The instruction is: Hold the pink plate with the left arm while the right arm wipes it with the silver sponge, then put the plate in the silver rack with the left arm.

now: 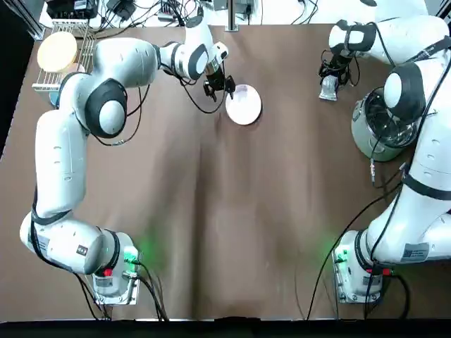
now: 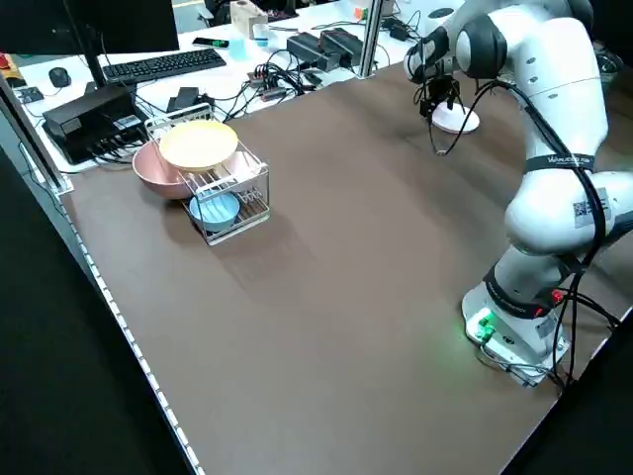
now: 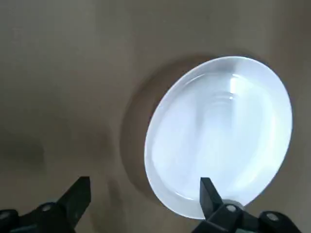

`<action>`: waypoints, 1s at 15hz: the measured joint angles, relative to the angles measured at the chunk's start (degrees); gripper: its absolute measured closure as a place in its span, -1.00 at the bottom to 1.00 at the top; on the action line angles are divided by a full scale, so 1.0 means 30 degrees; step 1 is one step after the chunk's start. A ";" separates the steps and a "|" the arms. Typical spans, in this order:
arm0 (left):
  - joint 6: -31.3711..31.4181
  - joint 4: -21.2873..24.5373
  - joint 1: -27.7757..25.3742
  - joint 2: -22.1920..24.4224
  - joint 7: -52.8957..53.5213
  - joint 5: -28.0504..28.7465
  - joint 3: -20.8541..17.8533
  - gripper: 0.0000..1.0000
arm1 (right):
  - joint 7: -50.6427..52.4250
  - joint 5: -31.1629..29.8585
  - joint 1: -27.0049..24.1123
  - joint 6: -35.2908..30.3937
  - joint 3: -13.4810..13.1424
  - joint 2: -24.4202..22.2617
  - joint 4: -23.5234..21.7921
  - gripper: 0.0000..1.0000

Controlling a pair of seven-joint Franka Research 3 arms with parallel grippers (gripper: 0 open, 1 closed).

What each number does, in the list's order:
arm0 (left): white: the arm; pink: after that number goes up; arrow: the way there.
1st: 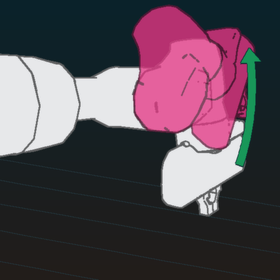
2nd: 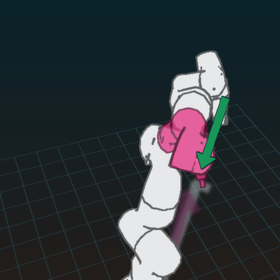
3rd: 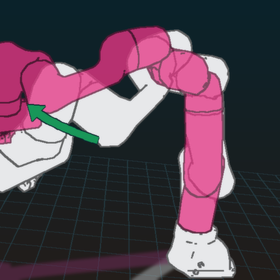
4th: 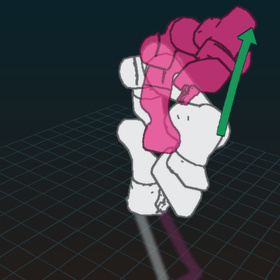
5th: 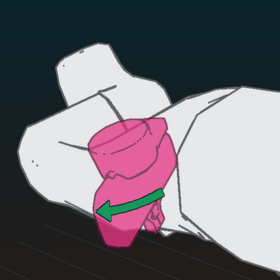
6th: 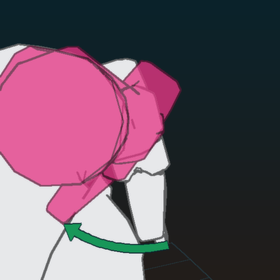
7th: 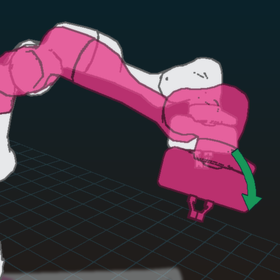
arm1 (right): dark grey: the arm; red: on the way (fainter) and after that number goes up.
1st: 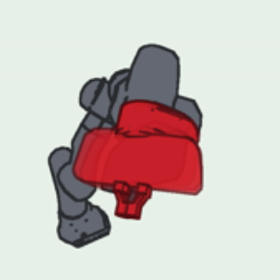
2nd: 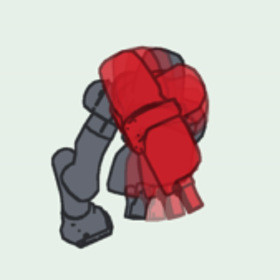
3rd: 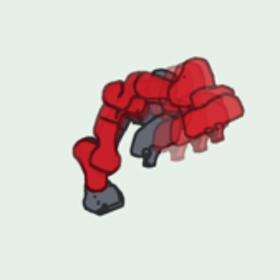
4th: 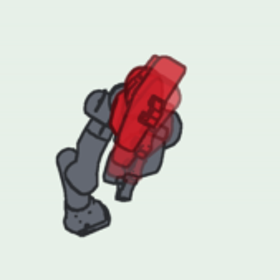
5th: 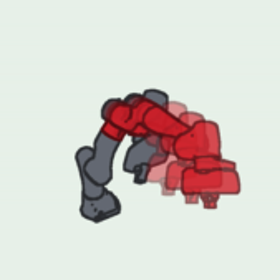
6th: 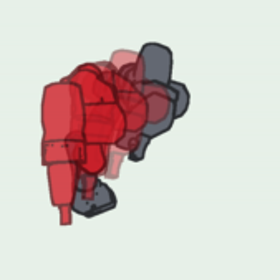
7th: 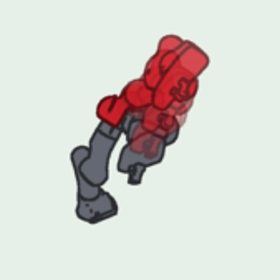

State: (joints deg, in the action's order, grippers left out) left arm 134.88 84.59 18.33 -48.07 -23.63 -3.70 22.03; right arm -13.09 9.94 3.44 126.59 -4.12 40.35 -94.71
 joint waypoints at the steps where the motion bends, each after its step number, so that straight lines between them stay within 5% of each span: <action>1: 0.0009 -0.0004 -0.0034 -0.0059 0.0005 0.0048 -0.0019 -0.98 | -0.0031 0.0000 0.0018 0.0127 -0.0001 0.0093 0.0018 -0.68; 5: 0.0762 -0.0006 -0.0049 -0.0229 0.0011 0.0060 -0.0164 -0.52 | -0.0036 -0.0007 -0.0022 0.0234 -0.0091 0.0213 0.0118 -0.67; 10: 0.1245 -0.0005 -0.0047 -0.0689 -0.0039 0.0061 -0.0172 -0.47 | -0.0018 -0.0017 -0.0134 0.0235 -0.0112 0.0401 0.0253 -0.66; 15: 0.1458 -0.0007 0.0276 -0.0792 -0.0467 0.0061 -0.0439 -0.29 | -0.0010 -0.0030 -0.0134 0.0237 -0.0104 0.0650 0.0489 -0.34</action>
State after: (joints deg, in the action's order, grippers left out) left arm 139.26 84.57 19.16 -50.44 -25.03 -3.52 20.72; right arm -13.12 9.85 3.04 127.30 -4.43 42.30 -93.24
